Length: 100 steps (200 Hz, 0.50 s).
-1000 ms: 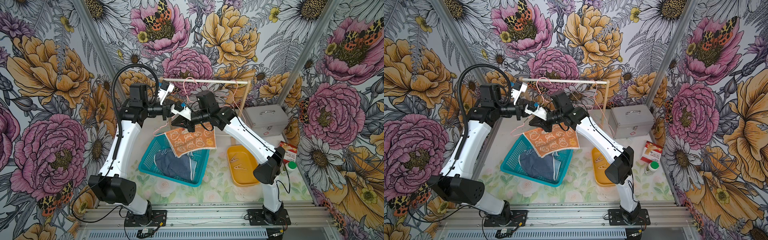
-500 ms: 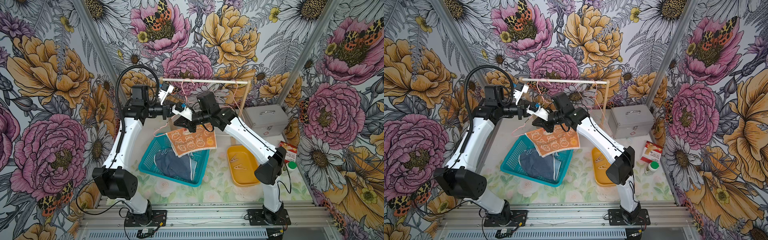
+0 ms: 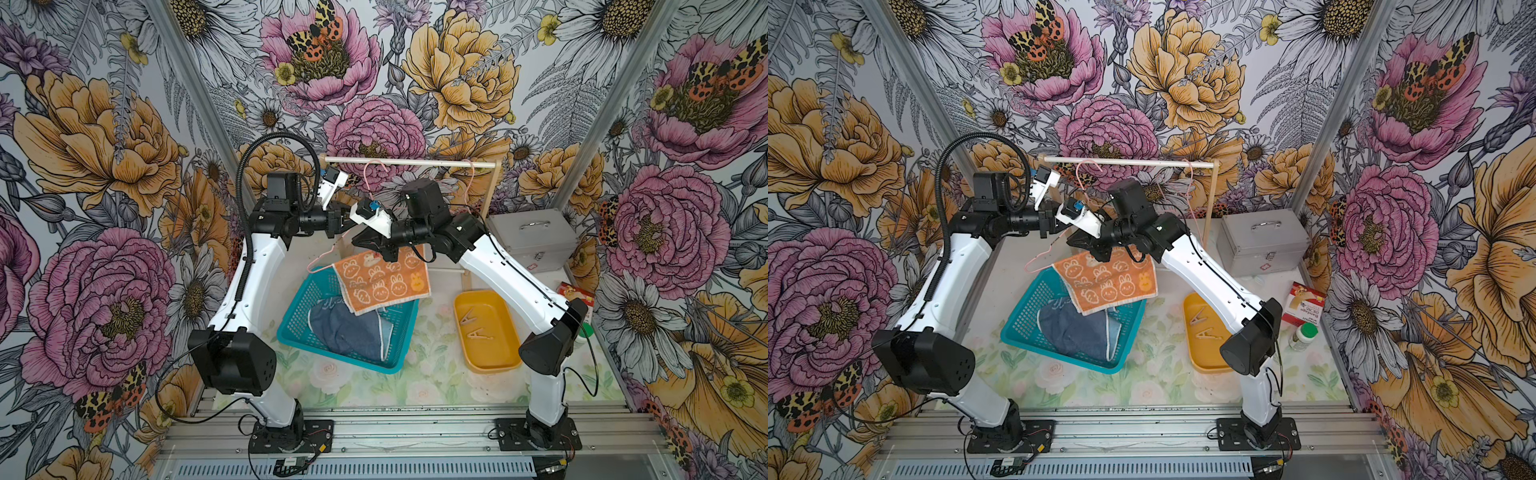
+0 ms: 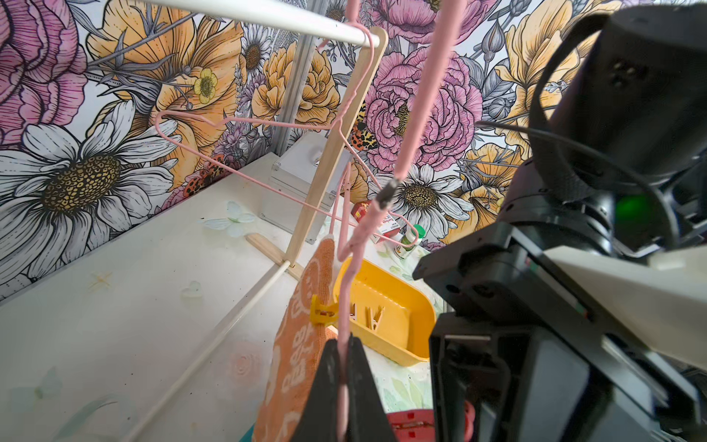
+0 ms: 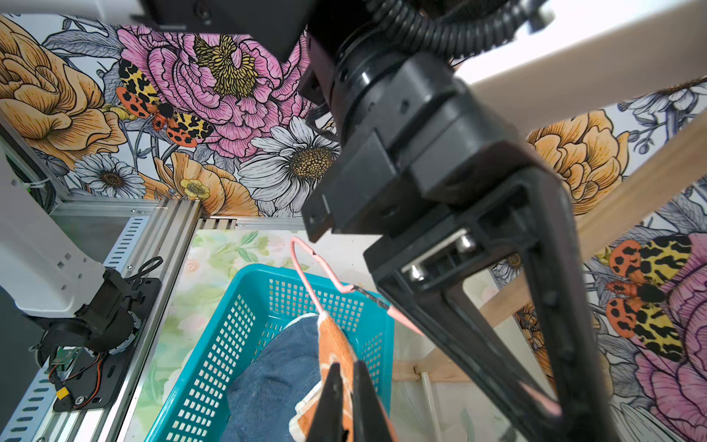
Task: Remove the clothespins securing towels to the hanger
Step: Remove the clothespin from the hanger, then place the clothespin in the storage box.
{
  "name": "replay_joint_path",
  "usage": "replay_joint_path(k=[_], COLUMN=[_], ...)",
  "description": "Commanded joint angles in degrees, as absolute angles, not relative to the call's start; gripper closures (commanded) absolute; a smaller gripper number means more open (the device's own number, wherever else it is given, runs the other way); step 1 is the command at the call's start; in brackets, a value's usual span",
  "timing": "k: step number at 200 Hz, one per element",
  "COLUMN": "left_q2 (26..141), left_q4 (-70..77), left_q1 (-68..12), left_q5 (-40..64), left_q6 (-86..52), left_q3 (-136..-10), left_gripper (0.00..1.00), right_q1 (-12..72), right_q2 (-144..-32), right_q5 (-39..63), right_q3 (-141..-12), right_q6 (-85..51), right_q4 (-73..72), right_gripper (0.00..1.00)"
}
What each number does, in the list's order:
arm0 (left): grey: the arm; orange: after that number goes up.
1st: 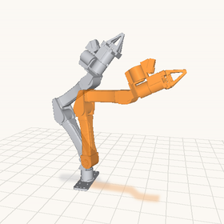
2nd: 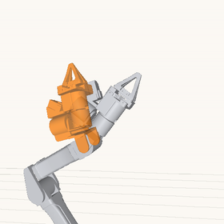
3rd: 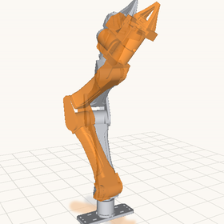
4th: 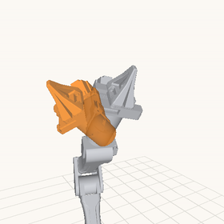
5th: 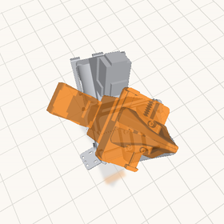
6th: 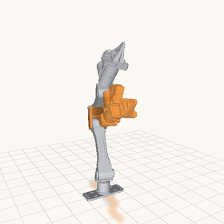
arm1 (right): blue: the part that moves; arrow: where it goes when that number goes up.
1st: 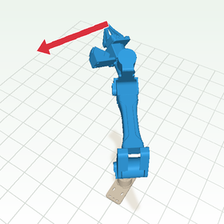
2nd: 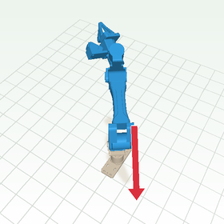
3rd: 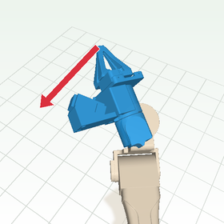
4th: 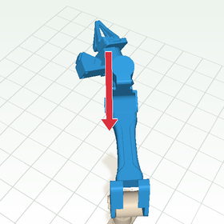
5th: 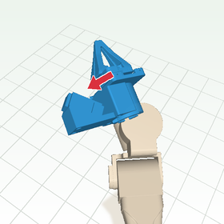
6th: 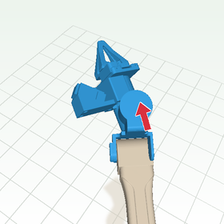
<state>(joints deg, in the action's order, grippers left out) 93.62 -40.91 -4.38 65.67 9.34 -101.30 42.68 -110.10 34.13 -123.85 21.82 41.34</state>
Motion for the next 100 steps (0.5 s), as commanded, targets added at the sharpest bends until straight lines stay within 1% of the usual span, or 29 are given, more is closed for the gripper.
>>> replay_joint_path(k=[1,19,58,100], left_q2=[92.0,90.9,88.4,84.7], left_q4=[-39.9,-39.9,-39.8,-39.9], left_q1=[-3.6,-3.9,-5.2,-5.9], left_q5=[64.3,63.4,61.8,60.4], left_q6=[9.4,9.5,9.7,9.7], left_q3=[-101.8,-102.4,-103.7,-104.1], left_gripper=[1.00,1.00,1.00,1.00], right_q1=[42.0,41.8,41.2,37.4], right_q2=[-104.5,-100.1,-89.4,-77.2], right_q5=[30.2,28.5,20.2,13.2], right_q3=[-118.9,-111.8,-93.8,-71.8], right_q6=[19.9,17.9,11.5,0.4], right_q4=[42.0,40.3,33.6,23.0], right_gripper=[1.00,1.00,1.00,1.00])
